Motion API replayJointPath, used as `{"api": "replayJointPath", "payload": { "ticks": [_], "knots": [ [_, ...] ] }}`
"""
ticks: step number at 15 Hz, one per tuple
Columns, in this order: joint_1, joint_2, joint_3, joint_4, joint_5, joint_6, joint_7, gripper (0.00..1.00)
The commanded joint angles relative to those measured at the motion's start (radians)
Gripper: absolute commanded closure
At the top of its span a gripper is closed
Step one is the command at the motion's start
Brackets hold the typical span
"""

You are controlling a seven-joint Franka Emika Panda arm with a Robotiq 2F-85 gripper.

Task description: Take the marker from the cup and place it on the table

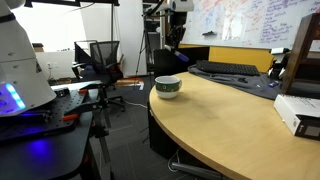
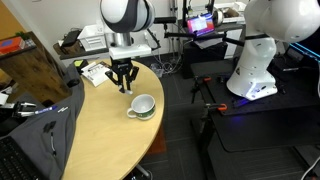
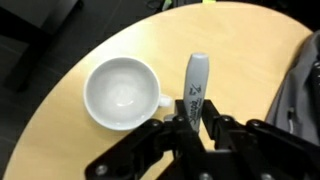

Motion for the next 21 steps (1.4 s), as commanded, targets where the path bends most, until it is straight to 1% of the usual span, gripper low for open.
{"api": "replayJointPath", "payload": {
  "ticks": [1,3,4,5,7,8,11,12,15,16,17,18,19,20,21],
  "knots": [
    [0.085,0.128,-0.054,0.099,-0.257,0.126,0.233,0.94],
    [0.146,0.212,-0.129,0.172,-0.428,0.139,0.400,0.94],
    [0.170,0.253,-0.165,0.214,-0.487,0.122,0.467,0.94],
    [0.175,0.291,-0.183,0.259,-0.510,0.091,0.501,0.94],
    [0.152,0.358,-0.177,0.337,-0.493,0.055,0.501,0.94],
    [0.135,0.383,-0.164,0.369,-0.466,0.032,0.485,0.94],
    [0.123,0.452,-0.170,0.449,-0.446,-0.011,0.512,0.94],
    [0.125,0.475,-0.181,0.473,-0.451,-0.017,0.526,0.57],
    [0.127,0.487,-0.204,0.495,-0.471,-0.054,0.542,0.37],
    [0.113,0.467,-0.192,0.481,-0.471,-0.070,0.501,0.28],
    [0.104,0.445,-0.184,0.465,-0.474,-0.088,0.471,0.22],
    [0.096,0.408,-0.178,0.435,-0.473,-0.098,0.446,0.13],
    [0.087,0.378,-0.171,0.416,-0.457,-0.110,0.432,0.07],
    [0.071,0.338,-0.157,0.390,-0.437,-0.117,0.401,0.01],
    [0.061,0.304,-0.152,0.372,-0.429,-0.136,0.384,0.00]
  ]
}}
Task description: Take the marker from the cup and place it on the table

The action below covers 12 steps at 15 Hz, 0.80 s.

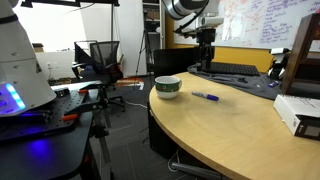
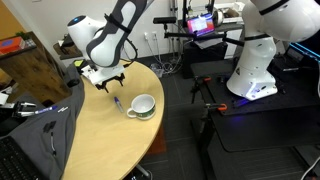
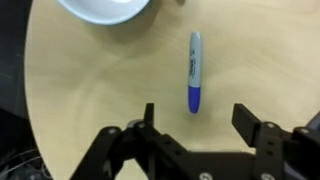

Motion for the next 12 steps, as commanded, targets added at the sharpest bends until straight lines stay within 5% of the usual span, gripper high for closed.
{"api": "replayJointPath", "payload": {
  "ticks": [1,6,12],
  "knots": [
    [-0.049,-0.151,0.042,-0.102,0.039,-0.072,-0.088,0.00],
    [-0.080,-0.326,0.049,-0.217,0.024,-0.198,-0.181,0.00],
    [-0.090,-0.452,0.083,-0.357,0.026,-0.160,-0.294,0.00]
  ]
}}
